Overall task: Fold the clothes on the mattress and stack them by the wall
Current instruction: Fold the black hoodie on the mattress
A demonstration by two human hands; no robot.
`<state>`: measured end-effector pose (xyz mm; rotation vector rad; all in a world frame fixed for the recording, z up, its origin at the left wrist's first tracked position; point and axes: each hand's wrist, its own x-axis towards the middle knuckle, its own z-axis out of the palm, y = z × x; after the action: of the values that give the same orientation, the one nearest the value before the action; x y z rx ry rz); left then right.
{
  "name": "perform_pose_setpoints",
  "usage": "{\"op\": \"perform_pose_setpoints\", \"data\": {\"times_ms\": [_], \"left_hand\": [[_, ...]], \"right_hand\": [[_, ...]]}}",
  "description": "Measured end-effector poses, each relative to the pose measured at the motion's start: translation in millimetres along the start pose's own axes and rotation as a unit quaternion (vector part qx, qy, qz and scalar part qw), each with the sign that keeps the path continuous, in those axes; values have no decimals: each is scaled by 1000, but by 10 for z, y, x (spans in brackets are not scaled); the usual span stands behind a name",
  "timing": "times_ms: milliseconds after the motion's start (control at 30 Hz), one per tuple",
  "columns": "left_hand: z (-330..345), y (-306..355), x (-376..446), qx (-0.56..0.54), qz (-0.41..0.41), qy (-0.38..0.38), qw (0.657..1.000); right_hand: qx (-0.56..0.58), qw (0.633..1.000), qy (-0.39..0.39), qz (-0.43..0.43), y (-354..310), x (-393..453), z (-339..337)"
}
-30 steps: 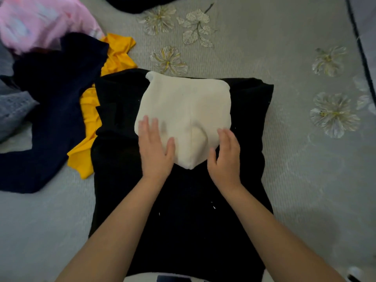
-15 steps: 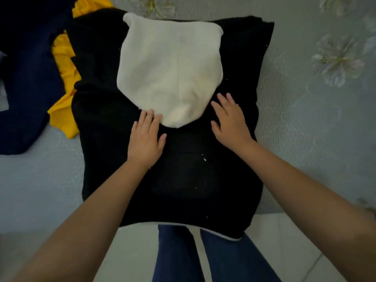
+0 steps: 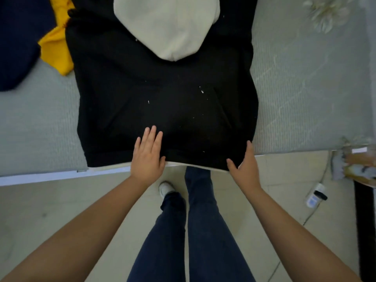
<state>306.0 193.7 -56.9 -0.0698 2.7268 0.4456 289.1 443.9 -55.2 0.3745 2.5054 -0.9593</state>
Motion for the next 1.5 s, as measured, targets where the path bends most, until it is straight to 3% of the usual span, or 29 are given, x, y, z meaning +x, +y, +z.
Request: {"op": "perform_pose_setpoints", "data": {"times_ms": [100, 300, 400, 567, 633, 700, 767, 800, 867, 967, 1267, 1367, 1500], "left_hand": [[-14, 64, -101, -20, 7, 3, 1000], [182, 103, -148, 58, 15, -66, 996], [154, 102, -83, 33, -21, -16, 999], [-115, -111, 11, 1, -43, 31, 999], [-250, -160, 10, -4, -25, 14, 1000], [-369, -163, 16, 26, 15, -4, 1000], [-469, -160, 35, 46, 37, -7, 998], [-517, -163, 39, 52, 36, -9, 998], [-594, -194, 26, 58, 23, -22, 998], [-622, -243, -5, 66, 9, -47, 997], [-336, -215, -56, 69, -27, -51, 996], [-248, -229, -71, 72, -57, -7, 996], [-187, -196, -17, 3, -104, 72, 992]], "right_hand": [[126, 990, 36, 54, -149, -105, 79], [265, 961, 39, 62, -343, -143, -311], [316, 946, 39, 68, -507, -109, -626], [289, 946, 122, 85, -724, 82, -822], [223, 961, 160, 28, -814, 60, -764], [59, 973, 159, -154, -908, -51, -593], [-188, 923, 135, -306, -893, -89, -365], [-281, 896, 118, -322, -885, -58, -297], [-365, 882, 76, -289, -892, 32, -250], [-452, 836, 128, -285, -888, 156, -365], [-497, 757, 244, -347, -1125, 264, -929], [-495, 735, 282, -369, -1131, 227, -1039], [-476, 729, 275, -408, -1095, 179, -1189]]}}
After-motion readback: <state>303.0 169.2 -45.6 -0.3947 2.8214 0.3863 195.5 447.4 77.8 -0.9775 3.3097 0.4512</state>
